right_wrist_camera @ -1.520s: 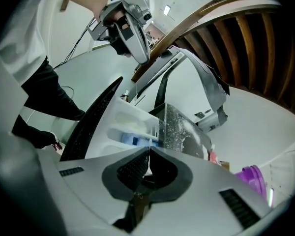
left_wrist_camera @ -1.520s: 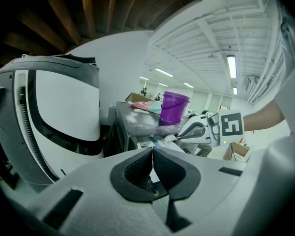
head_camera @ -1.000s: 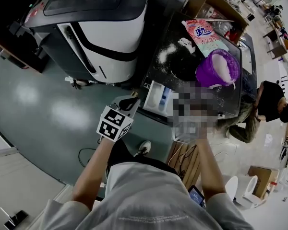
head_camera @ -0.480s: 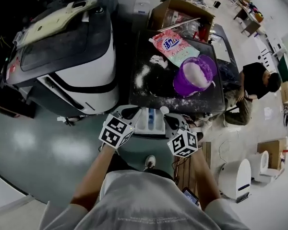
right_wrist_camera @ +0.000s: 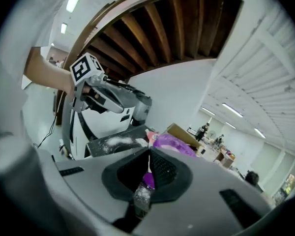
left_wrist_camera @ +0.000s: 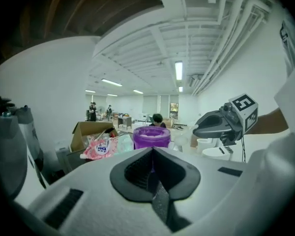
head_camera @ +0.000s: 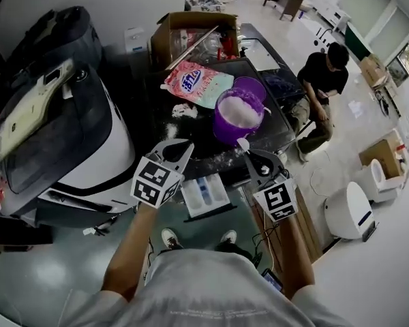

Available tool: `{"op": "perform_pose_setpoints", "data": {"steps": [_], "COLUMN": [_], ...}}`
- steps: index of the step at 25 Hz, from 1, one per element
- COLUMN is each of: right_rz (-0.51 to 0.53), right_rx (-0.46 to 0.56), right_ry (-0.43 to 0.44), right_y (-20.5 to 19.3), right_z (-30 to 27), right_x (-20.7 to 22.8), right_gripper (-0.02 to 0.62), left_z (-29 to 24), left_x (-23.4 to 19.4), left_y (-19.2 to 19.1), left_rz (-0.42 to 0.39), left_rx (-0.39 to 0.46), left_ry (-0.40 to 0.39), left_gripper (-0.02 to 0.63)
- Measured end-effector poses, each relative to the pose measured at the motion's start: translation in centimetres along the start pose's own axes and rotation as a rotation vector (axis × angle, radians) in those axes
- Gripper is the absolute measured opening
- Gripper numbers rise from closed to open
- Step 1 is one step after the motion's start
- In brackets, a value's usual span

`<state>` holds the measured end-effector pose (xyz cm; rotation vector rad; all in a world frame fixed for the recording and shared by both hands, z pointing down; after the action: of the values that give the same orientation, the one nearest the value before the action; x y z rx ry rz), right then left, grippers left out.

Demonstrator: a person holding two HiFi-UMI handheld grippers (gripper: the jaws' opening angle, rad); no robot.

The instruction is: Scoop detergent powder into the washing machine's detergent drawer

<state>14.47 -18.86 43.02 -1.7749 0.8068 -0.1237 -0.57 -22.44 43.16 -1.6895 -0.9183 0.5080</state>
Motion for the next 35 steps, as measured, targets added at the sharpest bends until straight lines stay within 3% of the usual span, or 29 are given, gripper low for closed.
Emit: {"op": "perform_pose_setpoints", "data": {"steps": [6, 13, 21, 35], "right_rz": [-0.135, -0.222, -0.245, -0.241], "right_rx": [0.074, 0.164, 0.220, 0.269], "right_ry": [-0.167, -0.254, -0.279, -0.288], "right_y": [1.9, 3.9, 5.3, 6.3], "right_z": [3.1, 7.0, 10.2, 13.8], "right_x": [5.7, 10.7, 12.9, 13.7], "right_gripper": [0.010, 0.009, 0.009, 0.009], "left_z": [-1.4, -1.3, -0.7, -0.2], "left_x": [-1.3, -1.8, -1.9, 0.8], "left_y": [5.4, 11.7, 16.4, 17.7], "left_rz": [-0.080, -0.167, -0.222, -0.235], "left_rx": [0.085, 0.186, 0.275, 0.310], "left_ry": [-0.032, -0.005, 0.038, 0.049], "left_gripper": [0.009, 0.009, 0.009, 0.009]}}
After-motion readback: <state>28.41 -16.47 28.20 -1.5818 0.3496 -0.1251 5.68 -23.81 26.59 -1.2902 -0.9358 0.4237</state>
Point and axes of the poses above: the fingertips, and each gripper's own axes: z backward along the fingers, x to its right, y out of its top, the point moved 1 cm from there along z, backward along the fingers, and after that the axes turned 8 degrees about -z, right-handed, at the moved point
